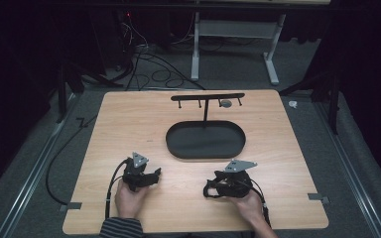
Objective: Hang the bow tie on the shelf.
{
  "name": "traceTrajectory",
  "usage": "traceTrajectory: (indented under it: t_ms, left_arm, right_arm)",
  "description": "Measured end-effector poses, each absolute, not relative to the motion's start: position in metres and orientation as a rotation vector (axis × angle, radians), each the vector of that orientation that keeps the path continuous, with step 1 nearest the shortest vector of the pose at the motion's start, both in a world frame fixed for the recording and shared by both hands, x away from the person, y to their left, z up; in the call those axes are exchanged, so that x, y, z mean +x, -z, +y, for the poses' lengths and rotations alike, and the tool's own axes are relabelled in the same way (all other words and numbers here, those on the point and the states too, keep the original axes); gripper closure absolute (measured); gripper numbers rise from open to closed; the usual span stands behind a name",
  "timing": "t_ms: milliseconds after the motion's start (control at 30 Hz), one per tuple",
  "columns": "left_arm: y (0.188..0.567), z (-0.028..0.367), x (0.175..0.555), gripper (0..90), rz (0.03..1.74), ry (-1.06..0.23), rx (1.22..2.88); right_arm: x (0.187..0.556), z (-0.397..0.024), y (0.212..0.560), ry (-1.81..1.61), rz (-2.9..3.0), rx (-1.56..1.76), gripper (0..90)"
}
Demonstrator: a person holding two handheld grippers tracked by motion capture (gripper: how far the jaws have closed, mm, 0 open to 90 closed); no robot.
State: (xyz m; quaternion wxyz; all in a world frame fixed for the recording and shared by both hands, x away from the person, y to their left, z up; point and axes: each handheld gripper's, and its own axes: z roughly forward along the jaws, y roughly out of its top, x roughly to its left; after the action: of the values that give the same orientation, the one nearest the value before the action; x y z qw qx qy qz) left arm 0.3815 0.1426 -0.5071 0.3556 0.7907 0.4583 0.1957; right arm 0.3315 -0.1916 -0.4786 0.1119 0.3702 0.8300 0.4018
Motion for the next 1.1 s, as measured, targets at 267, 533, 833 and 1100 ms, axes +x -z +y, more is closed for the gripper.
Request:
traceTrajectory:
  t_ms: [267,533,833,1100]
  left_arm:
    - [0.507,0.143,0.381,27.6,1.184,-0.505,2.043]
    - [0.507,0.143,0.381,27.5,1.184,-0.505,2.043]
    - [0.507,0.143,0.381,27.5,1.184,-0.505,2.043]
    - [0.507,0.143,0.381,27.5,1.184,-0.505,2.043]
  right_arm:
    - [0.335,-0.188,0.485,-1.16,2.481,1.098,57.8]
    - [0.338,-0.186,0.493,-1.132,2.516,1.093,60.7]
    - [0.336,-0.183,0.496,-1.084,2.535,1.058,70.0]
    - [0.333,-0.183,0.496,-1.048,2.537,1.006,79.5]
